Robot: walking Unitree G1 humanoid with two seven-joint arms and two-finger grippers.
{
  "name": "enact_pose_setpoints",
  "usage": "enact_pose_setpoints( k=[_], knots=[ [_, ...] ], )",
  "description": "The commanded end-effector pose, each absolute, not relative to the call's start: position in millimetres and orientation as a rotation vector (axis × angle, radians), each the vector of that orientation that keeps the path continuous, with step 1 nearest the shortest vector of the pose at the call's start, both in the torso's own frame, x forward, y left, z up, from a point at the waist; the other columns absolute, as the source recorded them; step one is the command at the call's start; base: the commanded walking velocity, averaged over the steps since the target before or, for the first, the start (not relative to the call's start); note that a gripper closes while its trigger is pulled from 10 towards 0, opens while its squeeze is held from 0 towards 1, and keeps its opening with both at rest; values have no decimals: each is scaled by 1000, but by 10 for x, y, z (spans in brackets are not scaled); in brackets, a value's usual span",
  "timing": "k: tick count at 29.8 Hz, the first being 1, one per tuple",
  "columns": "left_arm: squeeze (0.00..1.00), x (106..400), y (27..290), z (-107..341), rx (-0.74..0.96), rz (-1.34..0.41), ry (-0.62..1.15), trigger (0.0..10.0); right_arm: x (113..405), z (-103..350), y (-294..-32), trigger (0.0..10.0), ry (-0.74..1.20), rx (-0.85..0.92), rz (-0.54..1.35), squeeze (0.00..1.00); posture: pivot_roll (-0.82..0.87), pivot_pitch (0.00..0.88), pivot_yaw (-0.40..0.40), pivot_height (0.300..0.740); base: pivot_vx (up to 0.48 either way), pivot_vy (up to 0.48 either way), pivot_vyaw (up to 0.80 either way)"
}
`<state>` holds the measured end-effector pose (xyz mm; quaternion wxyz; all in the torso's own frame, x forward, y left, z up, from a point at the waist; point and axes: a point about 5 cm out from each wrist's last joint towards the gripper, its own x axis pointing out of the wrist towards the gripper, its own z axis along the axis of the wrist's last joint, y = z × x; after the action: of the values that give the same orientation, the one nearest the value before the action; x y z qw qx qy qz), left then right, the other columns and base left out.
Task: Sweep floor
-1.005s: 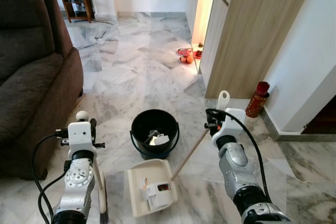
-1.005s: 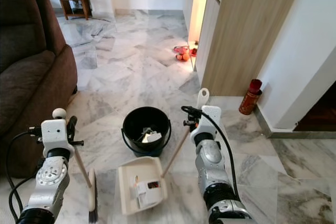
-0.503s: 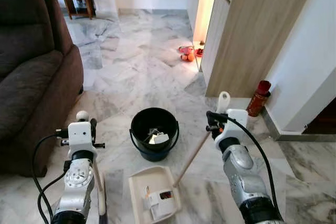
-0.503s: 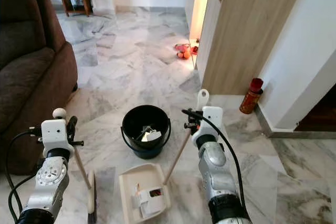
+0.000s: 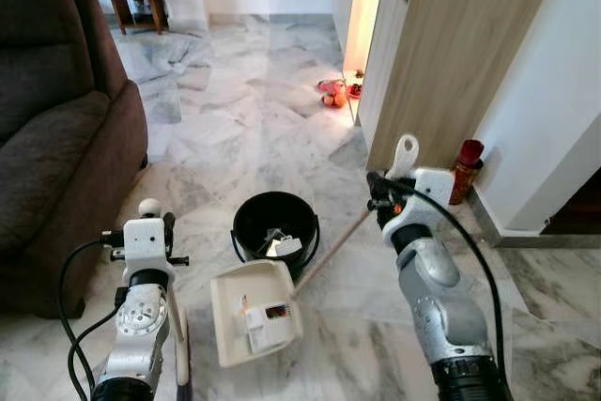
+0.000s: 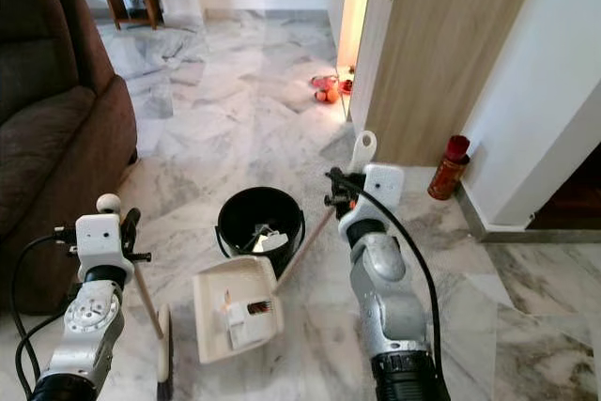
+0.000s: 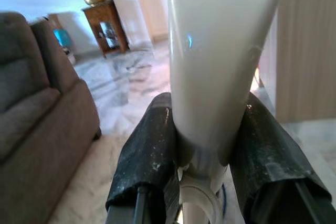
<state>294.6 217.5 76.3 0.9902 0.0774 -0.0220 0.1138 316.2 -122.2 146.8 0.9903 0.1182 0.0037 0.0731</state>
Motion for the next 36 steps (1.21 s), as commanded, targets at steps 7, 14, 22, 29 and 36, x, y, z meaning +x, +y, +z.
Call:
enact_pose_setpoints(
  k=[7,14,22,29,36],
  knots=[
    [0,2967,2193,809,171,223,-62,10000,3122,1968,-1113,10000,-71,285,221,0,89,0,1,740,0,0,0],
    [0,2966,2198,813,166,228,-65,10000,3133,2199,-1140,10000,-134,305,199,0,92,0,-2,740,0,0,0],
    [0,2960,2205,823,160,234,-73,10000,3149,2425,-1201,10000,-291,366,120,0,99,0,-3,740,0,0,0],
    [0,2954,2218,828,160,240,-74,10000,3153,2490,-1211,10000,-345,413,99,0,102,0,-2,740,0,0,0],
    [0,2932,2242,825,169,248,-74,10000,3166,2492,-1203,10000,-361,427,94,0,106,0,-3,740,0,0,0]
  ],
)
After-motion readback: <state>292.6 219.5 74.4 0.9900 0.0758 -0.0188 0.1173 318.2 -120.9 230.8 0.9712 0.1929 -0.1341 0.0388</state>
